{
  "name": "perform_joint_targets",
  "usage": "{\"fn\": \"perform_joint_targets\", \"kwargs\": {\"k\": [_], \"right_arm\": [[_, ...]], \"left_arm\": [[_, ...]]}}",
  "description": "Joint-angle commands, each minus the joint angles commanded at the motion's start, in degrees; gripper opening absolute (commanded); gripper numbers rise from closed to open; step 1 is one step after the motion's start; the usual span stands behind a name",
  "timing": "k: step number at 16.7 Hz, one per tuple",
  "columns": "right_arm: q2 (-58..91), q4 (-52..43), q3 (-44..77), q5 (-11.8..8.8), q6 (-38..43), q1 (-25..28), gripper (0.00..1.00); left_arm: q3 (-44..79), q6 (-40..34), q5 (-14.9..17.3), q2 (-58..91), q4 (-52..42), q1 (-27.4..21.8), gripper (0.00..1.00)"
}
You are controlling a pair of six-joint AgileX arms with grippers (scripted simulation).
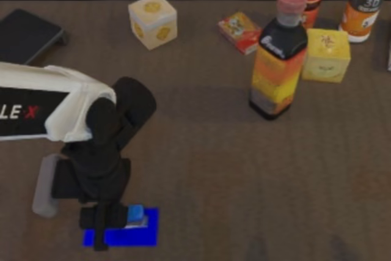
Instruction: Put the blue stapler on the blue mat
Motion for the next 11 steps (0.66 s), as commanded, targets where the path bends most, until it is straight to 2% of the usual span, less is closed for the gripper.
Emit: {"fn": "perform_joint_targets", "kwargs": {"k": [5,11], "right_arm": [[0.0,0.0,0.0,0.0,0.0,0.0,1.0],[0.0,0.0,0.0,0.0,0.0,0.0,1.0]], "left_arm": [[0.0,0.0,0.0,0.0,0.0,0.0,0.98],[0.0,0.0,0.0,0.0,0.0,0.0,1.0]]}}
